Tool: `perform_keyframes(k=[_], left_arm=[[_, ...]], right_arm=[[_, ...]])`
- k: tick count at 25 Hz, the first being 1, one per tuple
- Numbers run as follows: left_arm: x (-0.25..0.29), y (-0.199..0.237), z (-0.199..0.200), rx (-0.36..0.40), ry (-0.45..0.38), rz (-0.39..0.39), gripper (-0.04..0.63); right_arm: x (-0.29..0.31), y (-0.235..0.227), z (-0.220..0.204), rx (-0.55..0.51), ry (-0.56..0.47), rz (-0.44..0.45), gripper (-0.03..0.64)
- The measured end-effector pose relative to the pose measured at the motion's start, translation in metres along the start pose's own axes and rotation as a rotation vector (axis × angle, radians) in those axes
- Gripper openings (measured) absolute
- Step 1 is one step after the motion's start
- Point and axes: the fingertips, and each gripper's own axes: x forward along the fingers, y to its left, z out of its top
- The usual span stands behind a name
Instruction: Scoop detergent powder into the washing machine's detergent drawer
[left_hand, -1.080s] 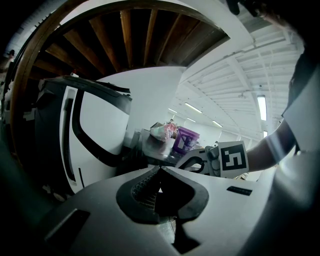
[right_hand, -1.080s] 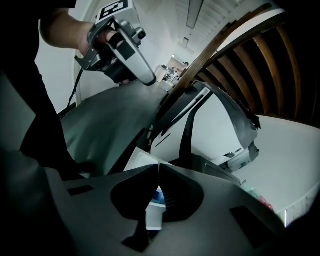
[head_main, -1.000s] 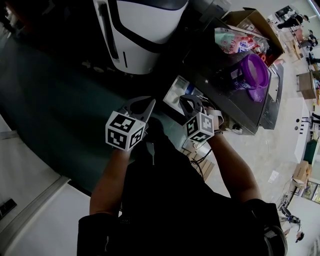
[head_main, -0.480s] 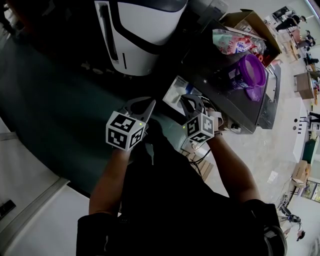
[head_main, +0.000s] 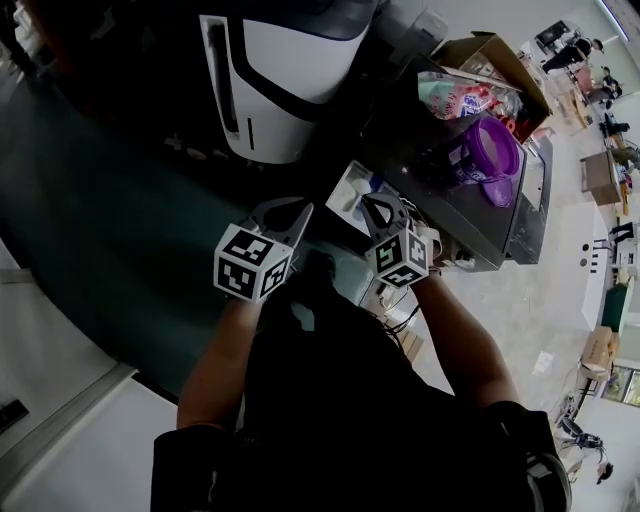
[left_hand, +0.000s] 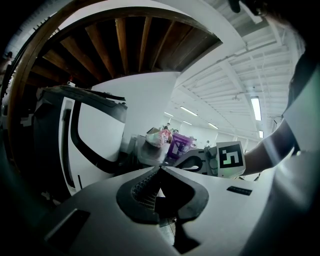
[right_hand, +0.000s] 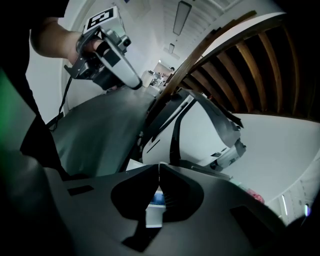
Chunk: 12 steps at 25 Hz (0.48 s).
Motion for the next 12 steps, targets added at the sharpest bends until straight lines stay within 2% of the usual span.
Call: perform_keyframes(k=[8,12], left_arm=[[0.0,-0.008,0.003,0.004,0.007,0.01,0.008],[0.011,-0.013,0.003,0.012,0.025,0.021,0.008]], right_arm=[[0.02,0.035,-0.015,-0.057,0.062,0.095,0.02],[0.015,0.024,-0.007,0.018,-0.014,0.094,0.02]])
